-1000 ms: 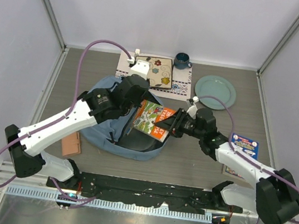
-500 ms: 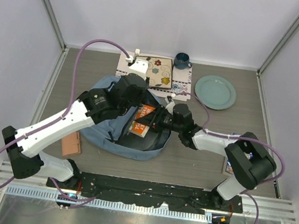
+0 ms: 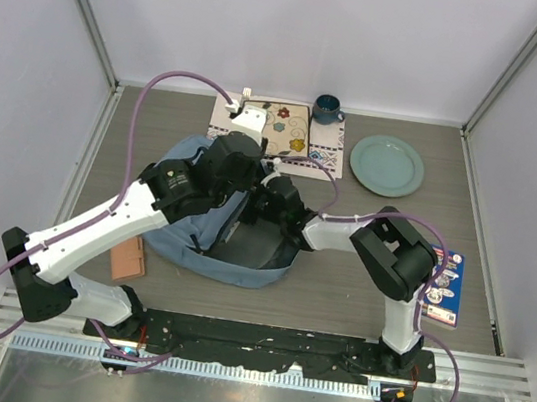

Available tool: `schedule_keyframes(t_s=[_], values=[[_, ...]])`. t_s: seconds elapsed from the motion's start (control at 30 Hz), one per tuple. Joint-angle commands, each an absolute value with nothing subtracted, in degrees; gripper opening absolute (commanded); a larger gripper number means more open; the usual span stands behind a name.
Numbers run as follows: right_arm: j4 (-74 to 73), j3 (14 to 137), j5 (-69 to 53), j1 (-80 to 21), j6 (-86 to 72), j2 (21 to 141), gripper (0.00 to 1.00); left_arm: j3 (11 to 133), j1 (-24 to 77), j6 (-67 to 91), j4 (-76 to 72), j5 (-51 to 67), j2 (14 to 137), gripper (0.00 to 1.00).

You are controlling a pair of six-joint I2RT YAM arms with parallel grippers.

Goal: Pack the student bag
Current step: Place the book in the student bag.

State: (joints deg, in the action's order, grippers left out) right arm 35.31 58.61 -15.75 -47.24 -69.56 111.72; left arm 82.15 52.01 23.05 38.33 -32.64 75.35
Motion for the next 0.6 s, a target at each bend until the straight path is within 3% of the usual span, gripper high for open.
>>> schedule_keyframes(t_s=[0.0, 0.13, 0.17, 0.23, 0.27, 0.57], values=[[35.34, 61.09, -8.53, -50.36, -68.21, 113.02, 0.31, 82.0, 51.86, 22.15, 31.82, -32.87, 71.98, 0.0], [29.29, 59.07, -5.72, -50.98, -66.45, 112.07, 0.5, 81.74, 51.86, 22.32, 32.08, -32.78, 72.33, 0.0], [28.48, 57.58, -4.93, -50.98, -65.92, 110.49, 0.61, 81.48, 51.86, 22.41, 32.08, -32.78, 72.16, 0.0], [25.33, 56.17, -2.21, -50.98, -64.08, 108.38, 0.68, 81.12, 51.86, 22.5, 31.91, -32.96, 72.07, 0.0], [24.27, 55.21, -1.41, -50.89, -63.38, 106.54, 0.8, 80.86, 51.77, 22.59, 31.9, -33.05, 71.9, 0.0], [14.07, 52.12, 4.65, -50.98, -57.57, 98.36, 0.85, 80.33, 51.77, 22.94, 32.34, -33.57, 71.9, 0.0]])
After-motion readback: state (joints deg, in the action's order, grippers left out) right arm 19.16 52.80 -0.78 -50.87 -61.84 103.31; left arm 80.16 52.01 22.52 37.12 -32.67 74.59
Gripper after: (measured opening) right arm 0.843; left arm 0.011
